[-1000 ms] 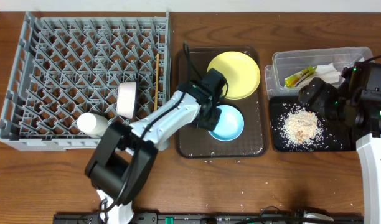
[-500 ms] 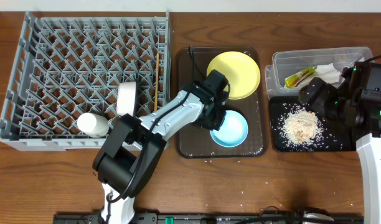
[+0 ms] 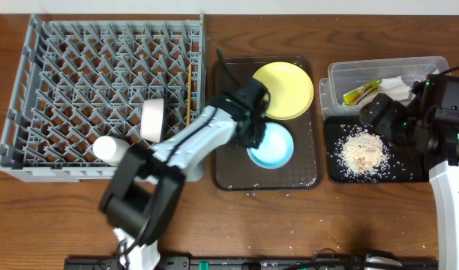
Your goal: Sort waste into correct bins and load items into the dishwasher
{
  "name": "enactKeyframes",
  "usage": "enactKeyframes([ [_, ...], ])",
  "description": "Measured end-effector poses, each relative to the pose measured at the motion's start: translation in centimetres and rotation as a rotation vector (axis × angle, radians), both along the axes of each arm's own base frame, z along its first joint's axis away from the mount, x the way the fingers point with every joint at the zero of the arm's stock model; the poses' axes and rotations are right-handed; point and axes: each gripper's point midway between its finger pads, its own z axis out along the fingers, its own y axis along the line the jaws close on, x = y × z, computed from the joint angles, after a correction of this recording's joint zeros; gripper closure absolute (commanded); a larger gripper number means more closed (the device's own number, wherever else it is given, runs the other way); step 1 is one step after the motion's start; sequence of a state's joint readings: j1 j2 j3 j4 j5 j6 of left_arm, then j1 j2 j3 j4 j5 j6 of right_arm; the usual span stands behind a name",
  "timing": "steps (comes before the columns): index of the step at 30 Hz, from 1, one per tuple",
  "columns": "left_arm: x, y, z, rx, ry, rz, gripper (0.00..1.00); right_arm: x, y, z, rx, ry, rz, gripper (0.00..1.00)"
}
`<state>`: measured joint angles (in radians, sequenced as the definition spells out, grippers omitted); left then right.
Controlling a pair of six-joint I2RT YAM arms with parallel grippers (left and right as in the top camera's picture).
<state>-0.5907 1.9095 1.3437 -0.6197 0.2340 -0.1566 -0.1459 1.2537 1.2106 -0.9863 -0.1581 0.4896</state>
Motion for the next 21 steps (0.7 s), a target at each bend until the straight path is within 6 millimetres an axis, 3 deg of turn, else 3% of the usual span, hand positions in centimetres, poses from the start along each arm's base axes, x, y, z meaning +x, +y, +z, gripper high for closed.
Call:
enactKeyframes([
  [5, 1.6, 2.2, 5.6, -0.059, -0.105, 0.063, 0.93, 0.0, 0.0, 0.0, 0.000, 0.000, 0.000, 0.01],
  [9, 1.6, 5.8, 8.3, -0.008, -0.149, 0.136, 0.93, 0.0, 0.0, 0.0, 0.000, 0.000, -0.001, 0.01],
  [12, 2.3, 10.8, 10.8, 0.094, -0.234, 0.250, 0.93, 0.0, 0.0, 0.0, 0.000, 0.000, 0.000, 0.01],
  [15, 2.9, 16.8, 14.7, 0.210, -0.373, 0.381, 0.93, 0.0, 0.0, 0.0, 0.000, 0.000, -0.001, 0.01],
  [19, 1.9, 23.6, 20.0, 0.407, -0.551, 0.492, 0.93, 0.0, 0.0, 0.0, 0.000, 0.000, -0.001, 0.01],
  [21, 1.1, 26.6, 21.7, 0.549, -0.598, 0.519, 0.92, 0.0, 0.0, 0.0, 0.000, 0.000, -0.001, 0.01],
])
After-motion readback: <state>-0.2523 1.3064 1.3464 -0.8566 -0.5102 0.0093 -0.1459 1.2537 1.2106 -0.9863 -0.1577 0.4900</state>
